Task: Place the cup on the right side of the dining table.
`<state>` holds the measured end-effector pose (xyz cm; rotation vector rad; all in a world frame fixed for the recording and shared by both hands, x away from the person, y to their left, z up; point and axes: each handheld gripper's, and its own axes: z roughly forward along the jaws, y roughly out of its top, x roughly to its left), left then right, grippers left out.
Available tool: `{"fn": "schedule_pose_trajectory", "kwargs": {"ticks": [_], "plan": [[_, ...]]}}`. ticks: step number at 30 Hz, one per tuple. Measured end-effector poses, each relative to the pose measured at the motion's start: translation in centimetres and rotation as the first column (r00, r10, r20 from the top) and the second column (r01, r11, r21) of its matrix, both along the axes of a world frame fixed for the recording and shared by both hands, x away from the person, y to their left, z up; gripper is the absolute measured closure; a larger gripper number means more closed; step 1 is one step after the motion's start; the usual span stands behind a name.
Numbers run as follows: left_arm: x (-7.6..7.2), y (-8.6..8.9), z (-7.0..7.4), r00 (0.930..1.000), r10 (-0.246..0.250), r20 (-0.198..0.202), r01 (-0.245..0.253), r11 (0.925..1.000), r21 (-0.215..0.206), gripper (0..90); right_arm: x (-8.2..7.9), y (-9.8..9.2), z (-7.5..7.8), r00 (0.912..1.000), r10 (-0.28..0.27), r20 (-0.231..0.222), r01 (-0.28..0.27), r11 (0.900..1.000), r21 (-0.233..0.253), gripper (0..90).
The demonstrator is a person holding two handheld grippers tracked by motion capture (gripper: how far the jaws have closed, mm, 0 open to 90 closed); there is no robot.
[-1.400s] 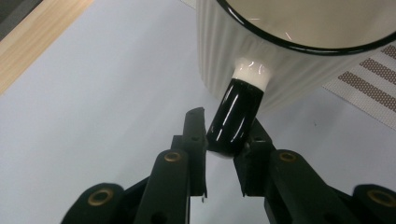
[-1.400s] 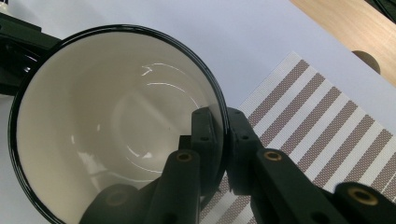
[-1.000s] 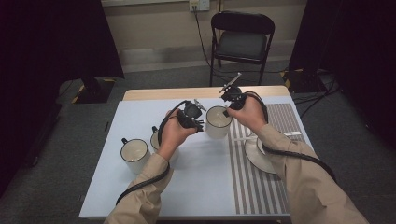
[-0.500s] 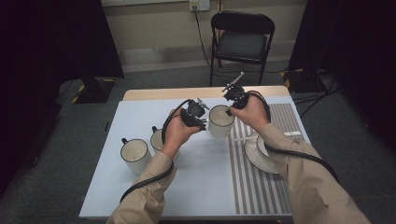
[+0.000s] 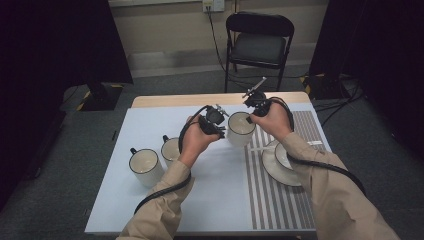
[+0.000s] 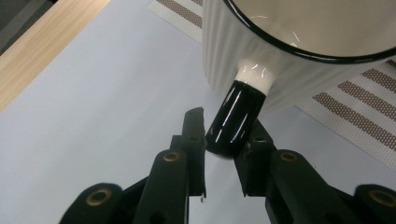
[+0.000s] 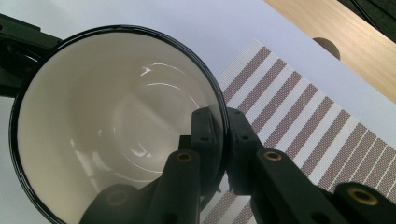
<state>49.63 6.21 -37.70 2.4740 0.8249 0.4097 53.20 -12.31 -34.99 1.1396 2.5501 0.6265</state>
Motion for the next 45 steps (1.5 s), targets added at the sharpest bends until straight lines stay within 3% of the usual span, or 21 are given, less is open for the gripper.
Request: {"fn": "schedule_pose_trajectory", "kwargs": {"ticks": [45], "plan": [[1.3,-2.6,-0.7,1.0,-0.001,-0.008,0.001,1.0,-0.001,75.0,0.6,-2.4,-0.6,0.9987,-0.05,-0.004,0.05,0.999,-0.008,84.0]]}}
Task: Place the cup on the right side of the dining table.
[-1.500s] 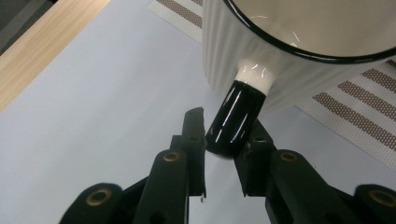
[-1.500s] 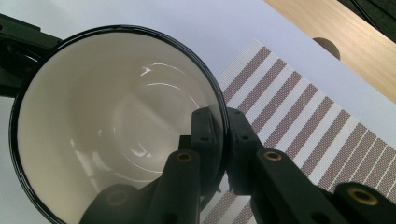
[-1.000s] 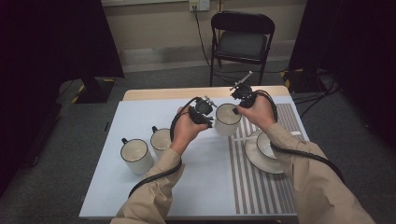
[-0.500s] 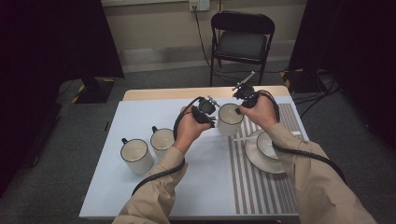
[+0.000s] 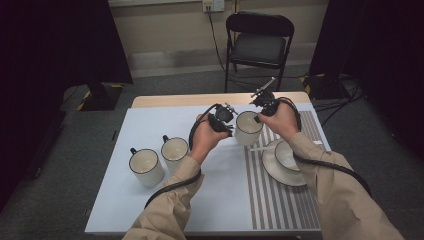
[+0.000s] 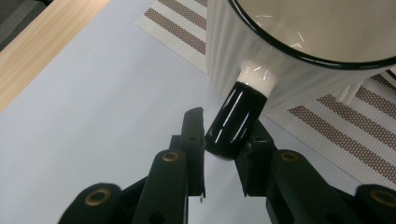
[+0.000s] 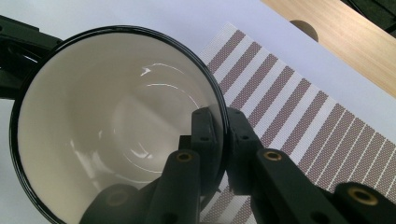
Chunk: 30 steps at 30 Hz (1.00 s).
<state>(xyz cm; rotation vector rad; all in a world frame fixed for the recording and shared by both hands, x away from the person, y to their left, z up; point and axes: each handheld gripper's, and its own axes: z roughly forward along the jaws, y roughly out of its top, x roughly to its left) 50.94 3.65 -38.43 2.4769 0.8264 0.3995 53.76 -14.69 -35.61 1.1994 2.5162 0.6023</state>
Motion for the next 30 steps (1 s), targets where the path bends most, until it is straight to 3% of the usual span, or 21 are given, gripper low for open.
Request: {"fn": "schedule_pose_trajectory", "kwargs": {"ticks": [30], "plan": [[0.9,-1.8,-0.6,0.9999,-0.009,-0.011,0.009,1.0,-0.004,74.6,0.4,-1.6,-0.4,0.9994,-0.034,-0.001,0.034,0.999,-0.012,84.0]]}}
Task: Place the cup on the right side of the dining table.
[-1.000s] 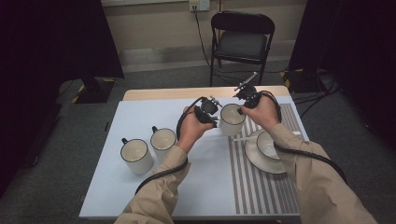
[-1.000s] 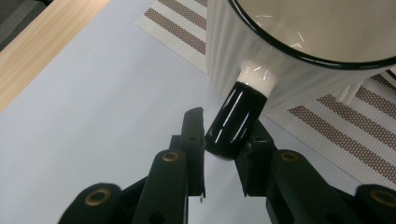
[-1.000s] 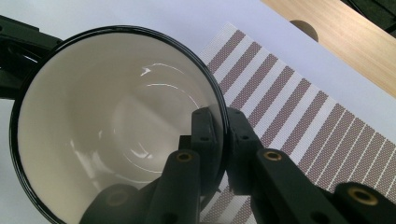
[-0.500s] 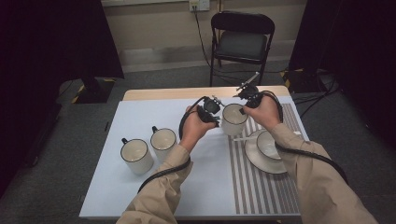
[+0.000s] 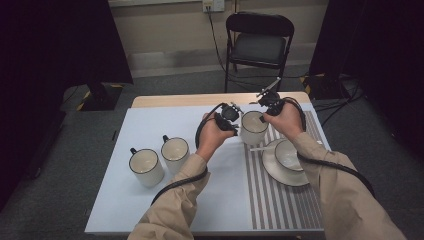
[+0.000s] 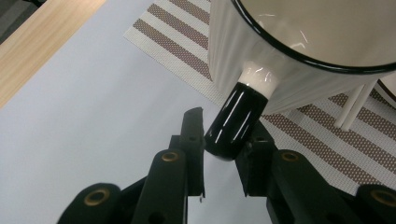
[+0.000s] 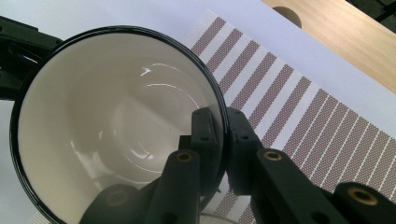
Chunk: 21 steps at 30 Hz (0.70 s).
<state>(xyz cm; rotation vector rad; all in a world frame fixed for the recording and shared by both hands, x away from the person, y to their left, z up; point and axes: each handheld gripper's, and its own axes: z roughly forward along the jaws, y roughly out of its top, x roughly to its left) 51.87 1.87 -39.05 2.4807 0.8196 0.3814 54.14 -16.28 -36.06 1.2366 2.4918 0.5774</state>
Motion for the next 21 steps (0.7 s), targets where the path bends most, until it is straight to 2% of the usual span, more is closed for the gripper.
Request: {"fn": "schedule_pose_trajectory", "kwargs": {"ticks": [21], "plan": [[0.74,-0.86,-0.86,0.9995,-0.011,-0.03,0.011,0.9999,0.0,74.3,0.29,-0.8,-0.79,0.9996,-0.023,-0.018,0.023,1.0,-0.01,83.9]]}}
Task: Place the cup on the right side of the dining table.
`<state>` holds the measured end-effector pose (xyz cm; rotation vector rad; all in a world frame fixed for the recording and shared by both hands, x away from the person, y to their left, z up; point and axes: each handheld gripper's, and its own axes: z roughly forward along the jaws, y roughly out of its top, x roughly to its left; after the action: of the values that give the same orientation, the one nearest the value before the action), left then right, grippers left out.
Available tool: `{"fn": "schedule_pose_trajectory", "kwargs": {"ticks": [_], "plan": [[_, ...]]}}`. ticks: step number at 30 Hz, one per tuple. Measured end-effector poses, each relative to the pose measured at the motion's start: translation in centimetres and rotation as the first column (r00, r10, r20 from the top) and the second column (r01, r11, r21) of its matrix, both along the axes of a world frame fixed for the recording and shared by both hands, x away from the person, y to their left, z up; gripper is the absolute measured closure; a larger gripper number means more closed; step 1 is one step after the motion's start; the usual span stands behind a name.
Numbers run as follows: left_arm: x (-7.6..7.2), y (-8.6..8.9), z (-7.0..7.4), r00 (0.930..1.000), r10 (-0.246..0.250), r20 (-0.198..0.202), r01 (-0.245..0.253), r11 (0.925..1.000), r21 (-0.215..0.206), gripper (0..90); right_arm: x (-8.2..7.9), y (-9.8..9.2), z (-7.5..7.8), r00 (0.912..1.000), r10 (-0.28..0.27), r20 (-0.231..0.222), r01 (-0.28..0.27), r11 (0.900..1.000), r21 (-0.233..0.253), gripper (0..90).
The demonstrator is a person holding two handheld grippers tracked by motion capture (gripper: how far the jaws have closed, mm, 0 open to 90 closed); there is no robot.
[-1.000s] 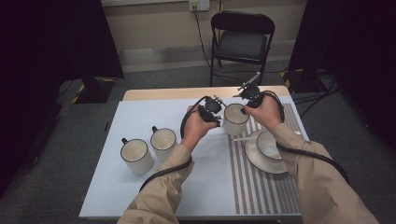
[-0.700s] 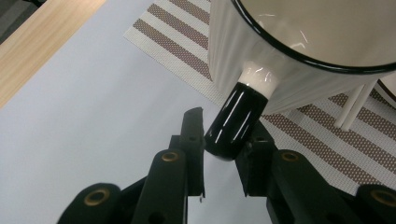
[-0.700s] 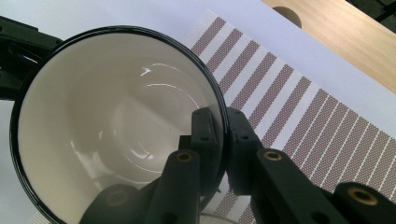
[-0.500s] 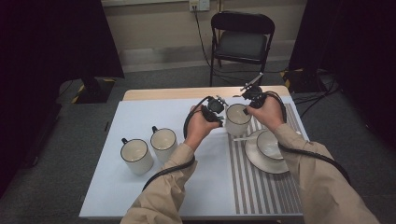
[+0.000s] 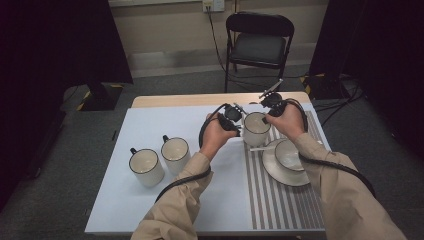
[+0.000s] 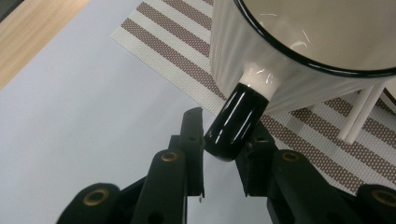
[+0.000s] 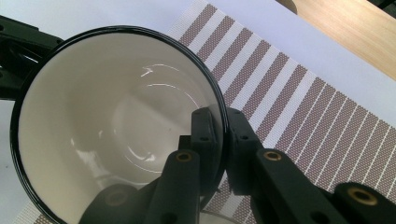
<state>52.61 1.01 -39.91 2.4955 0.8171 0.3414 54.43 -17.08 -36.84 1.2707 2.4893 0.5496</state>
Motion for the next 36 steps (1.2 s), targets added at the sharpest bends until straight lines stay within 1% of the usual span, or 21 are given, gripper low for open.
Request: {"fn": "schedule_pose_trajectory", "kwargs": {"ticks": [3,4,6,7,9,10,11,12,16,19,21,25,26,29,31,34,35,36], "plan": [[0.0,-0.1,-0.1,1.0,-0.005,0.0,0.005,1.0,-0.002,74.3,0.0,-0.1,-0.1,1.0,-0.001,0.0,0.001,1.0,0.001,83.9],[0.1,-0.1,-0.1,0.9999,-0.011,-0.009,0.011,0.9999,-0.004,74.3,0.0,-0.2,-0.1,1.0,-0.006,-0.007,0.006,1.0,0.003,83.9],[0.1,-0.1,-0.2,0.9999,-0.006,-0.008,0.006,1.0,-0.003,74.3,0.0,-0.2,-0.2,1.0,-0.005,-0.003,0.005,1.0,0.003,83.9],[0.1,-0.2,-0.3,0.9999,-0.012,-0.005,0.012,0.9999,0.0,74.3,-0.1,-0.2,-0.2,1.0,-0.003,-0.005,0.003,1.0,0.0,83.9],[0.1,-0.2,-0.4,1.0,-0.002,-0.008,0.002,1.0,-0.009,74.3,0.0,-0.3,-0.3,1.0,-0.006,-0.006,0.006,1.0,0.002,83.9],[0.2,-0.2,-0.4,0.9999,-0.009,-0.009,0.009,1.0,0.001,74.3,0.0,-0.3,-0.4,1.0,-0.007,-0.006,0.007,1.0,0.003,83.9],[0.2,-0.2,-0.4,0.9999,-0.009,-0.009,0.009,1.0,0.001,74.3,0.0,-0.3,-0.4,1.0,-0.007,-0.006,0.007,1.0,0.003,83.9],[0.2,-0.3,-0.5,1.0,-0.008,-0.004,0.008,1.0,-0.002,74.2,0.0,-0.4,-0.5,0.9999,-0.008,-0.007,0.008,1.0,0.003,83.9],[0.4,-0.2,-0.6,0.9999,-0.01,-0.014,0.01,0.9999,-0.008,74.2,0.1,-0.4,-0.6,0.9999,-0.013,-0.01,0.013,1.0,0.007,83.7],[0.4,-0.2,-0.7,0.9999,0.001,-0.013,-0.002,0.9998,-0.019,74.1,0.1,-0.4,-0.6,0.9998,-0.013,-0.013,0.014,1.0,0.007,83.6],[0.5,-0.1,-0.8,0.9998,0.001,-0.018,-0.001,0.9997,-0.025,74.1,0.1,-0.5,-0.7,0.9999,-0.011,-0.009,0.012,1.0,0.013,83.5],[0.5,-0.1,-0.9,1.0,0.002,-0.004,-0.002,0.9996,-0.029,74.2,0.1,-0.4,-0.7,1.0,-0.006,-0.001,0.006,1.0,0.011,82.6],[0.5,0.0,-1.0,1.0,0.007,-0.003,-0.007,0.9994,-0.035,74.5,0.1,-0.4,-0.9,0.9999,0.003,0.014,-0.003,1.0,0.002,80.9],[0.6,0.0,-1.0,1.0,0.006,-0.003,-0.006,0.9994,-0.034,74.8,0.1,-0.4,-1.0,0.9998,-0.002,0.018,0.002,1.0,0.002,81.1],[0.6,0.0,-1.0,1.0,0.002,0.004,-0.002,0.9995,-0.031,75.0,0.2,-0.5,-1.1,0.9998,-0.002,0.021,0.002,1.0,0.002,81.4],[0.7,0.0,-1.0,1.0,0.005,0.0,-0.005,0.9993,-0.036,75.0,0.2,-0.5,-1.1,0.9997,-0.004,0.024,0.004,1.0,0.001,80.3],[0.7,0.0,-1.1,0.9999,0.012,-0.001,-0.012,0.9989,-0.044,74.9,0.2,-0.4,-1.1,0.9997,-0.005,0.026,0.005,1.0,0.001,79.4],[0.8,0.1,-1.1,1.0,0.005,-0.005,-0.005,0.9989,-0.047,74.8,0.1,-0.4,-1.1,0.9995,-0.006,0.03,0.006,1.0,-0.005,79.0]]}}
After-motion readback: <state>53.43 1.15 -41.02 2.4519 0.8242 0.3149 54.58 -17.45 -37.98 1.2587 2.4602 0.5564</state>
